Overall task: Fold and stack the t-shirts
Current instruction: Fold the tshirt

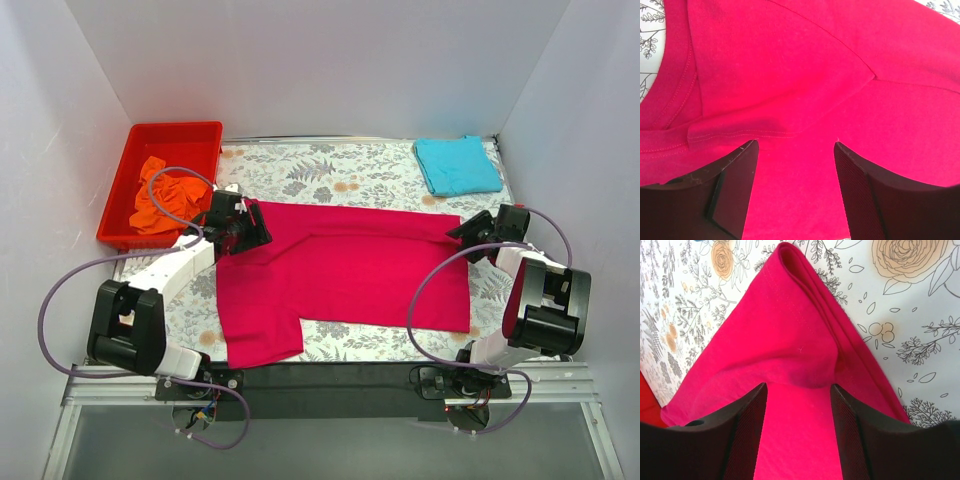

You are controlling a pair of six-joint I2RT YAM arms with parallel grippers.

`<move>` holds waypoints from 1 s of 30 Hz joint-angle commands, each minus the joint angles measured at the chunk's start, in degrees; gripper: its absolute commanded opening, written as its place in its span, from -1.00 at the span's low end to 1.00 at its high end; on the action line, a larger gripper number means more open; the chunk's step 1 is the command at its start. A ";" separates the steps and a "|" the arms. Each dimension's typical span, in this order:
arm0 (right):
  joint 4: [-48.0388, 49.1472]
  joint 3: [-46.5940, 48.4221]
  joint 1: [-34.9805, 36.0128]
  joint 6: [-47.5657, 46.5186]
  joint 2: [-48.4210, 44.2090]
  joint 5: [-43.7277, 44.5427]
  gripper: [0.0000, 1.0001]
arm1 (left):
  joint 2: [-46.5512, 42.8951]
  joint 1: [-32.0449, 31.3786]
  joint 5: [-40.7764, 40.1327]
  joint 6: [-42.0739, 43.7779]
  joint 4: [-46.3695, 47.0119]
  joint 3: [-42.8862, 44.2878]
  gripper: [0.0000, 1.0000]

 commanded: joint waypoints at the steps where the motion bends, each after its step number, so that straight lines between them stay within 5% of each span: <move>1: 2.88 0.29 -0.20 1.77 1.30 0.07 0.01 | -0.09 -0.10 -1.23 -0.30 1.93 0.15 0.14; 11: 3.23 -0.50 -0.11 1.07 1.83 0.77 -0.34 | 3.08 -0.01 -3.69 -1.80 1.85 -2.49 0.03; 18: 2.53 0.29 -0.20 -1.47 1.31 0.86 -0.97 | 3.08 -0.01 -4.74 -1.80 1.32 -3.72 0.03; 28: -8.62 2.22 -0.46 -14.57 -6.34 12.19 -0.97 | 1.93 3.33 -9.58 -7.42 -1.67 -0.12 0.22; 30: -8.81 2.31 -0.37 -15.62 -6.87 12.99 -0.71 | 2.29 3.68 -9.93 -7.77 -1.67 -0.03 0.25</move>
